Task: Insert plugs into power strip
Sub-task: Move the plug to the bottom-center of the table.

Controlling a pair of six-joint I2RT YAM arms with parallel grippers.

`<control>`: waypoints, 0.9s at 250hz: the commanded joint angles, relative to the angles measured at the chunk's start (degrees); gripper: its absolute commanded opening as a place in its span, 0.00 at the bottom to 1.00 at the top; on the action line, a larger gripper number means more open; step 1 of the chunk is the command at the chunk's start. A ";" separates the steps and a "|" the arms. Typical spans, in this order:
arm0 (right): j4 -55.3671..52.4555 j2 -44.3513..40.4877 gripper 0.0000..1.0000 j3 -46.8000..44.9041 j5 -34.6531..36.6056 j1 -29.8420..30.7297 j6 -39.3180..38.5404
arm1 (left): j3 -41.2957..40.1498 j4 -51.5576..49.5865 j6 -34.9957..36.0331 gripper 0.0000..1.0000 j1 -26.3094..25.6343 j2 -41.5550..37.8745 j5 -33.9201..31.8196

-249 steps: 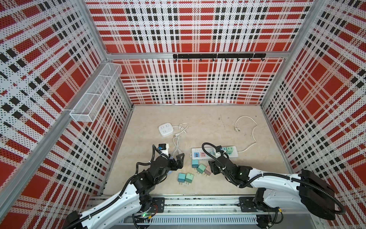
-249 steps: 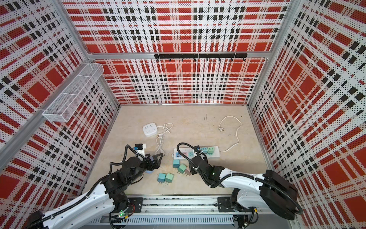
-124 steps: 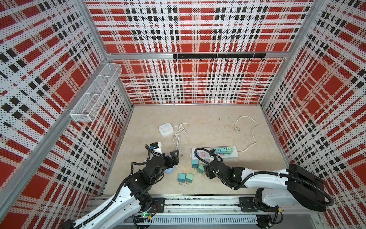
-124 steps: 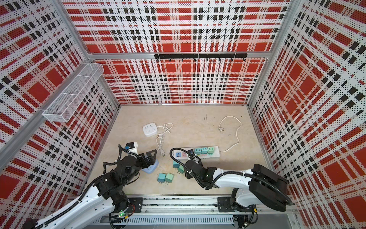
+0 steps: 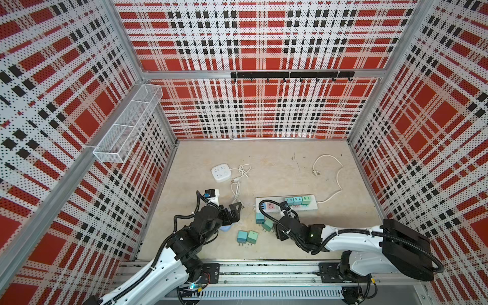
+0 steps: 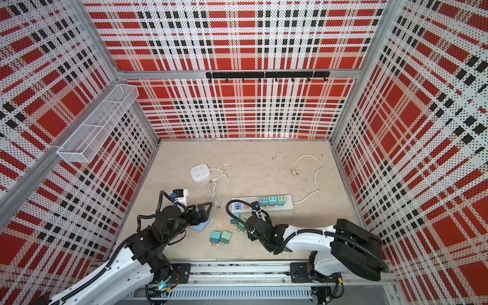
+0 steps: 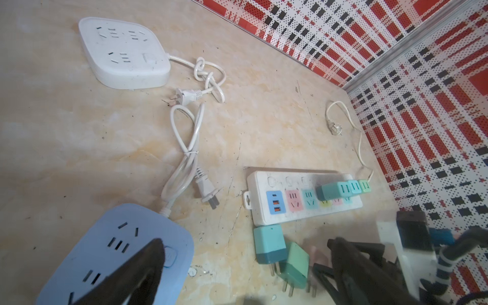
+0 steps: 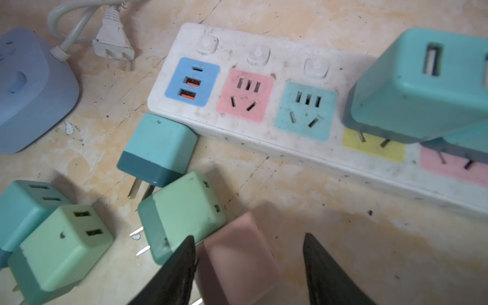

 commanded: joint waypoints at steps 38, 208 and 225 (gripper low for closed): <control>-1.16 1.34 0.67 -0.92 1.50 0.34 1.79 | -0.57 1.79 3.47 1.00 0.32 -2.74 2.80; -10.36 -14.29 0.74 -5.58 2.67 0.95 2.90 | -1.19 2.83 3.18 0.99 0.38 -2.70 3.08; -10.28 -13.98 0.76 -4.99 2.54 1.08 2.65 | -1.35 3.10 3.30 0.99 0.38 -2.85 3.56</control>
